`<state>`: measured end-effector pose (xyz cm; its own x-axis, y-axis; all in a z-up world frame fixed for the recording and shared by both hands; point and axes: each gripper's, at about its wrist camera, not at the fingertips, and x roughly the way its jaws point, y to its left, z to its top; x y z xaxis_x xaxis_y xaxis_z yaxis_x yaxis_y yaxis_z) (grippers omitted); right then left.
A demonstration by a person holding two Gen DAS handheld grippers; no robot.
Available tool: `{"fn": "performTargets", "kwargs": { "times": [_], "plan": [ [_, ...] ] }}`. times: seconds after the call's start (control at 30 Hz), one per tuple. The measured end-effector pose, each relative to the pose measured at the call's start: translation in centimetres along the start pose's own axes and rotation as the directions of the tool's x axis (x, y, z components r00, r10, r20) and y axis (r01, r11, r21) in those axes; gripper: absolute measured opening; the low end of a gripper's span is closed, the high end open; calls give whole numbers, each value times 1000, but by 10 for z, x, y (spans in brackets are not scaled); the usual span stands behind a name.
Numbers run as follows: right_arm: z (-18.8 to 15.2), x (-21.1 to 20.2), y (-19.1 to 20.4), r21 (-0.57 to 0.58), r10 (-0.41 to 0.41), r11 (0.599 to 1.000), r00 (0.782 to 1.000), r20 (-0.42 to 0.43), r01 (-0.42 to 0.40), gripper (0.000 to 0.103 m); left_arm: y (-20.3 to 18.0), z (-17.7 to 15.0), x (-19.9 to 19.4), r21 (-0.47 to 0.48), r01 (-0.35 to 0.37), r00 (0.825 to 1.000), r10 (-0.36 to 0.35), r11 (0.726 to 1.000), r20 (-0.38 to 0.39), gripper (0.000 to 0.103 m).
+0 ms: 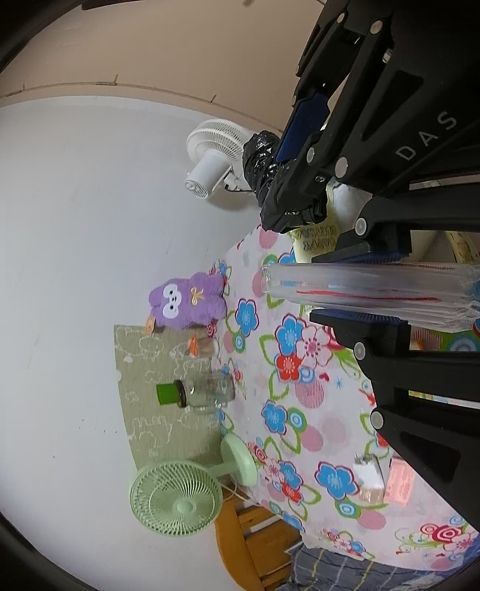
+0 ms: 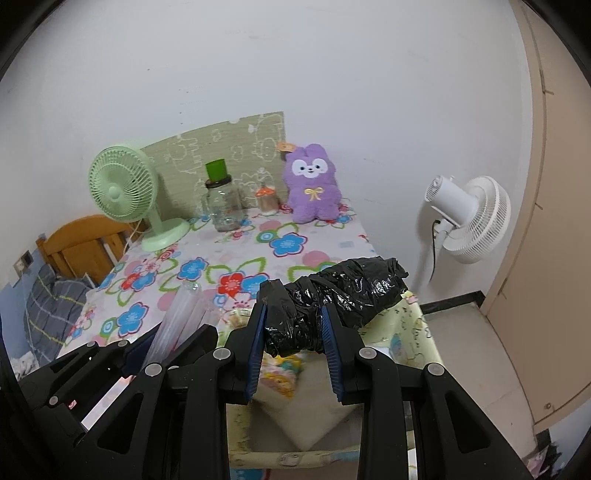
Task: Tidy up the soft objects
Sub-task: 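Carry the clear bag and black bundle with both tools over the gift box, then lower both held items into the gift box and open both tools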
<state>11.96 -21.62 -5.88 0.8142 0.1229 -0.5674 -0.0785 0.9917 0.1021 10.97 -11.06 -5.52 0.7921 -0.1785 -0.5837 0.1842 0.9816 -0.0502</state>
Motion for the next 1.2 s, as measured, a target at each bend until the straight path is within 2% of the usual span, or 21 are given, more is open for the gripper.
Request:
{"fn": "performTargets", "kwargs": {
  "times": [0.3, 0.4, 0.6, 0.67, 0.7, 0.77, 0.83, 0.9, 1.2],
  "plan": [
    [-1, 19, -24, 28, -29, 999, 999, -25, 30, 33, -15, -1, 29, -7, 35, 999, -35, 999, -33, 24],
    [-2, 28, -29, 35, -31, 999, 999, -37, 33, 33, -17, -2, 39, -14, 38, 998, -39, 999, -47, 29],
    [-5, 44, -33, 44, -17, 999, 998, -62, 20, 33, -17, -5, 53, -26, 41, 996, -43, 999, -83, 44],
    [-6, 49, -33, 46, -8, 999, 997, -73, 11, 35, -16, -6, 56, -22, 33, 995, -35, 999, -95, 56],
    [-7, 51, -33, 47, -4, 999, 997, -77, 7, 35, -15, -7, 58, -18, 26, 995, -28, 1000, -99, 58],
    [-8, 55, -32, 51, 9, 999, 996, -87, -4, 40, -14, -7, 59, -9, 16, 994, -17, 1000, -104, 63],
    [-9, 59, -31, 58, 25, 998, 995, -92, -19, 59, -14, -8, 60, -5, 12, 994, -13, 1000, -110, 67],
    [-9, 59, -31, 66, 35, 997, 996, -86, -29, 68, -13, -8, 61, 0, 14, 993, -14, 1000, -114, 72],
    [-8, 56, -25, 56, 26, 998, 997, -76, -22, 83, -9, -8, 53, 21, 2, 995, 0, 1000, -96, 91]
  ]
}}
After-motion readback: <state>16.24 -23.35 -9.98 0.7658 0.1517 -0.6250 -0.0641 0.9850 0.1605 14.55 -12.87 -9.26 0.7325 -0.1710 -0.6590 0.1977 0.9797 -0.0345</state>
